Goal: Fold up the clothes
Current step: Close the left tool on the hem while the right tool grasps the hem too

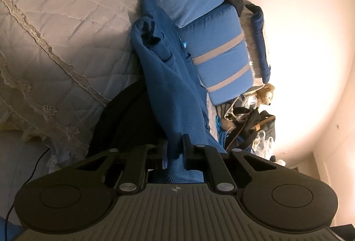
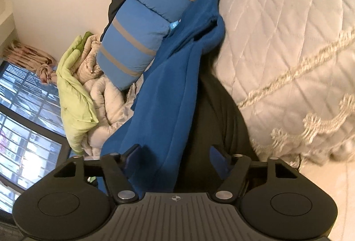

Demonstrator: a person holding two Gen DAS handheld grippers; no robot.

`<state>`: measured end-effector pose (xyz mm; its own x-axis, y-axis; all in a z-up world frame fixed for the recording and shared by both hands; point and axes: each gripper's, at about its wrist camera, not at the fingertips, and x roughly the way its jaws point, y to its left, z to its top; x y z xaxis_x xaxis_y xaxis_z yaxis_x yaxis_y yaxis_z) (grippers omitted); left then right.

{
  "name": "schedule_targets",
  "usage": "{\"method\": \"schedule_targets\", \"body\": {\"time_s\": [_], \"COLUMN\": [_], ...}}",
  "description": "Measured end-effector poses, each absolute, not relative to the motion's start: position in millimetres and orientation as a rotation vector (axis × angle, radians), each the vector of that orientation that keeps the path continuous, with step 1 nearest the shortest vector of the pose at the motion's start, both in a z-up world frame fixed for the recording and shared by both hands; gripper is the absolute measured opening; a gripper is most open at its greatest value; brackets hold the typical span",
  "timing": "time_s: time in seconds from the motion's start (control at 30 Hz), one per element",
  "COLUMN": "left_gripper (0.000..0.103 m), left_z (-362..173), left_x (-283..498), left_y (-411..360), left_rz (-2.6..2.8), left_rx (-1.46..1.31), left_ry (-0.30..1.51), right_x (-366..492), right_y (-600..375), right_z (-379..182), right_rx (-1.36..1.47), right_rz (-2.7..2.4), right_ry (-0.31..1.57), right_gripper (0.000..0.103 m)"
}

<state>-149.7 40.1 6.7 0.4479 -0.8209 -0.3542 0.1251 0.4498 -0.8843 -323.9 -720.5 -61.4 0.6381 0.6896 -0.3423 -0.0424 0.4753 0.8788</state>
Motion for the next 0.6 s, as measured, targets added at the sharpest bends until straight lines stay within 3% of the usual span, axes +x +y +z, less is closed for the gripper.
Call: {"method": "schedule_targets", "body": {"time_s": [0.33,0.47,0.6], "left_gripper": [0.009,0.006,0.006], "left_z": [15.6,22.2,36.6], "left_x": [-154.3,-156.0,-160.3], "left_y": [33.4,31.3,30.4], "left_rz": [-0.646,-0.631,-0.636], "left_rx": [-0.894,-0.874,-0.843], "left_ry": [0.930,0.928,0.892], "right_x": [-334.7,-336.0,-336.4], "right_y": [-704.8,-700.6,-704.5], "right_z": [-35.7,-25.4,-13.2], "right_rx": [0.927,0.887,0.880], "right_rz": [0.502,0.473,0.470], "right_ry": [0.752,0.759,0.742], "right_gripper": [0.039,0.016,0.009]}}
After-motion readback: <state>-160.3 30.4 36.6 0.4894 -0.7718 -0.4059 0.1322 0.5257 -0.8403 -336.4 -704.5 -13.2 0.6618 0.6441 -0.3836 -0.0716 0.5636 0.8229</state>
